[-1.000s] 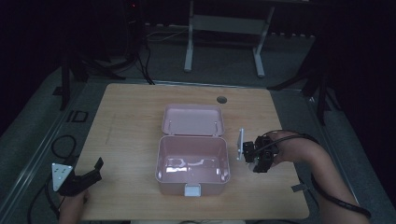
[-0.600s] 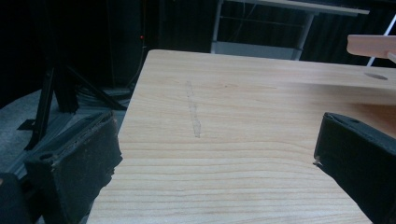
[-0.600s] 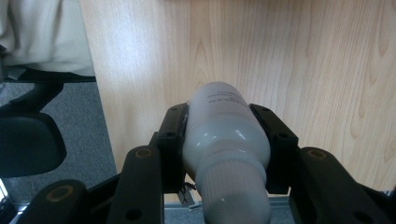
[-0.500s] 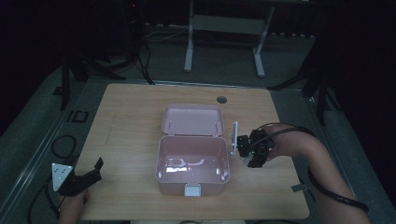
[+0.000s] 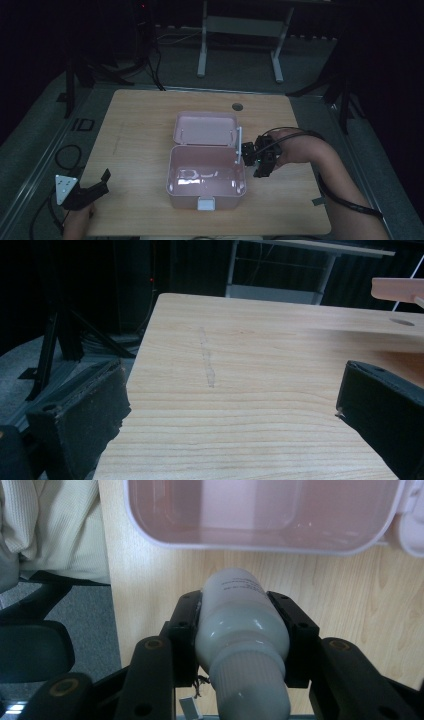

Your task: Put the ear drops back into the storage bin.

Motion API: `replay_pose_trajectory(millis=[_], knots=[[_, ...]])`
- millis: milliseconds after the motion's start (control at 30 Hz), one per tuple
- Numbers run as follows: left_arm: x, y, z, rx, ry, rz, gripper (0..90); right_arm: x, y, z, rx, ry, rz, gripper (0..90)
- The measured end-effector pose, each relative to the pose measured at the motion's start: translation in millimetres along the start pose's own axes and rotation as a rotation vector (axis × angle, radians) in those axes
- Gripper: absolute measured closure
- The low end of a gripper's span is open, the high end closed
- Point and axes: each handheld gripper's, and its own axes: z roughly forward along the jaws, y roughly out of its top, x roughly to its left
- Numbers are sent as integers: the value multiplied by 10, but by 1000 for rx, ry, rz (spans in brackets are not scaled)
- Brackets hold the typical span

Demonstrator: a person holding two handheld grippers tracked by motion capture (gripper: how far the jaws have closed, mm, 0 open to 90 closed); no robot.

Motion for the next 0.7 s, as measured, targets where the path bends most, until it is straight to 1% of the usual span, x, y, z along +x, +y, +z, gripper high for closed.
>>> replay_pose_trajectory(millis=[67, 133, 233, 267, 467, 567, 700], knots=[[-1, 0, 0, 0, 0, 1, 5, -6, 36, -10, -7, 0, -8, 594], [0, 0, 0, 0, -1, 1, 4, -11, 80, -19, -21, 11, -19, 594], [-1, 0, 0, -1, -1, 2, 5, -10, 152, -24, -24, 11, -30, 594], [-1, 0, 0, -1, -2, 2, 5, -13, 184, -21, -30, 11, -41, 594], [-1, 0, 0, -1, -3, 4, 5, -14, 337, -15, -26, 23, -72, 594], [-2, 0, 0, 0, -3, 4, 5, -2, 416, -7, -19, 20, -91, 594], [-1, 0, 1, 1, -3, 3, 4, 3, 501, 13, -23, 22, -104, 594]])
